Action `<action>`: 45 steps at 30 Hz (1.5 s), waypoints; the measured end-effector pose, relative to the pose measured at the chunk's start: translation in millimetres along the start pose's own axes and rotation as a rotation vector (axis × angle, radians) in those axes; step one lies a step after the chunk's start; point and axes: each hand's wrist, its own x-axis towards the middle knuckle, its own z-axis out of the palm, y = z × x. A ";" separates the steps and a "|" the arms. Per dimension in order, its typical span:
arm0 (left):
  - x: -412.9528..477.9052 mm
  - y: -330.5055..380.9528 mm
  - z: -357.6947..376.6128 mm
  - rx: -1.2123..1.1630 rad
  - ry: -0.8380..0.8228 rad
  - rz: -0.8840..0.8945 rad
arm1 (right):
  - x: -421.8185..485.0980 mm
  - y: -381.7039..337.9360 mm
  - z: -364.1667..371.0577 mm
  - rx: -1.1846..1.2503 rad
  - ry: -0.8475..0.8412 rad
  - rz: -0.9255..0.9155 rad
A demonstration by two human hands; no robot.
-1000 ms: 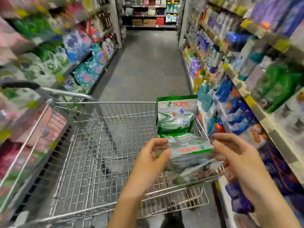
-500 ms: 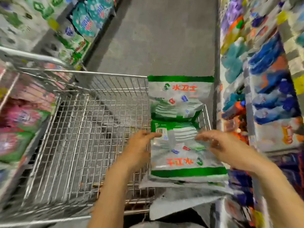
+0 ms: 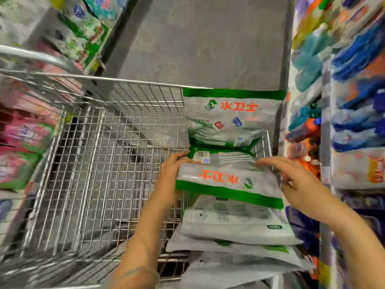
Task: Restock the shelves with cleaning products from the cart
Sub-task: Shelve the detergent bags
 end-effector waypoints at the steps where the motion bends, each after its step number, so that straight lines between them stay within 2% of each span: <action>1: 5.7 3.2 1.9 -0.050 0.017 0.018 | 3.0 0.7 1.6 0.014 0.011 -0.001; 6: 8.0 18.2 12.4 0.268 0.038 0.285 | 17.2 -6.3 14.1 0.075 0.200 -0.026; 9: -0.4 29.6 14.3 0.175 0.136 0.331 | 21.8 -10.9 15.7 0.174 0.289 0.012; 15: -22.9 56.7 -5.6 0.041 0.141 0.358 | 22.1 -38.3 14.2 0.552 0.406 -0.031; 20: -45.4 88.5 -19.2 -0.078 0.086 0.356 | 28.7 -68.5 9.5 0.638 0.416 -0.057; 26: -71.5 122.6 -26.3 -0.178 0.148 0.517 | 22.1 -115.7 -1.3 0.699 0.642 -0.215; 31: -94.5 140.0 -34.6 -0.180 0.046 0.618 | -0.1 -153.6 -9.2 0.867 0.798 -0.272; 37: -122.0 138.0 -40.8 -0.130 -0.230 0.722 | -54.3 -191.7 -4.9 0.951 0.973 -0.264; 40: -142.9 131.5 -38.1 -0.090 -0.249 0.747 | -88.1 -209.9 6.3 0.989 1.061 -0.217; 45: -199.9 126.3 -26.5 -0.151 -0.246 0.809 | -153.8 -234.0 32.6 0.966 1.202 -0.168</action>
